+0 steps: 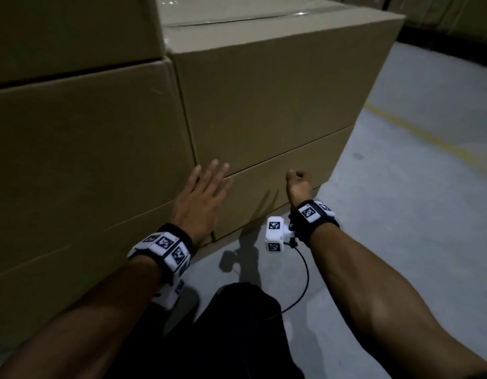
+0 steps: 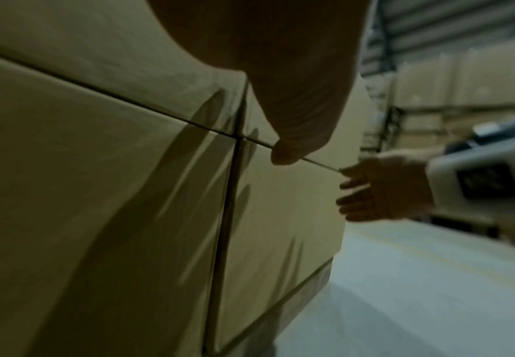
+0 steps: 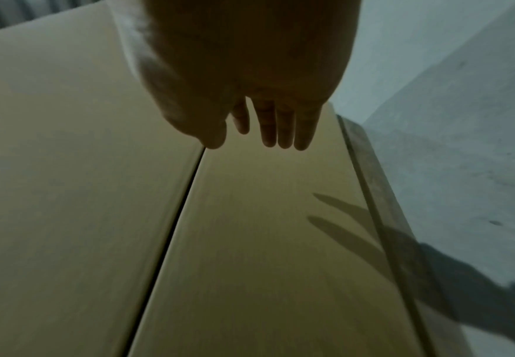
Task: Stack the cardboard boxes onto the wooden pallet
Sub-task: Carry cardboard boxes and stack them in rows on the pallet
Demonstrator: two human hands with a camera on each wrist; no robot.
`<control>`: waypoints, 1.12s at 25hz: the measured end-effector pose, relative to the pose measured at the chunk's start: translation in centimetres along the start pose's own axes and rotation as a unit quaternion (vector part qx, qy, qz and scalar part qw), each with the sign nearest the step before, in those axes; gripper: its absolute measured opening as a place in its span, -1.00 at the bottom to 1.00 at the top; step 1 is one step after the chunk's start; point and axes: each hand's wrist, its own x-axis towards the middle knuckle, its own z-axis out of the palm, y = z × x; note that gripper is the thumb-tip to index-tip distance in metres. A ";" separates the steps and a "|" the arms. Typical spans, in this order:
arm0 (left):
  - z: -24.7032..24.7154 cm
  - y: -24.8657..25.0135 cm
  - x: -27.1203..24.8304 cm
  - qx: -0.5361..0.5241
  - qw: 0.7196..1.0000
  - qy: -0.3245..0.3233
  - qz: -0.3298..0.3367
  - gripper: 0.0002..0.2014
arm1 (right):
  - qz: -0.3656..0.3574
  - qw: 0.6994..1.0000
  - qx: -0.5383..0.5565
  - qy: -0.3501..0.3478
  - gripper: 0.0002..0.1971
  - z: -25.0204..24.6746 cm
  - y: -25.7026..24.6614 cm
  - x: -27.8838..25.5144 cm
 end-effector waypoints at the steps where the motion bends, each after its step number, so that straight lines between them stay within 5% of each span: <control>1: 0.5 -0.2 0.7 0.018 1.000 0.002 0.009 -0.18 | 0.012 1.000 0.018 0.000 -0.49 0.0 -0.2 1.4; 7: 3.3 -1.4 2.2 0.058 0.996 0.066 0.027 0.26 | -0.001 0.996 0.088 -0.006 -0.23 2.8 0.1 5.0; 15: 4.8 -0.8 1.7 0.065 0.974 0.219 0.003 -0.35 | -0.027 0.983 0.123 0.130 -0.39 0.3 -0.3 10.9; 22: 6.5 -1.6 2.6 0.076 0.961 0.263 0.049 -0.36 | -0.063 0.971 0.142 0.182 -0.37 -5.8 -5.2 19.8; 28: 6.9 -1.2 3.3 0.057 0.947 0.312 0.048 -0.45 | -0.084 0.977 0.108 0.167 -0.47 -7.2 -6.1 21.9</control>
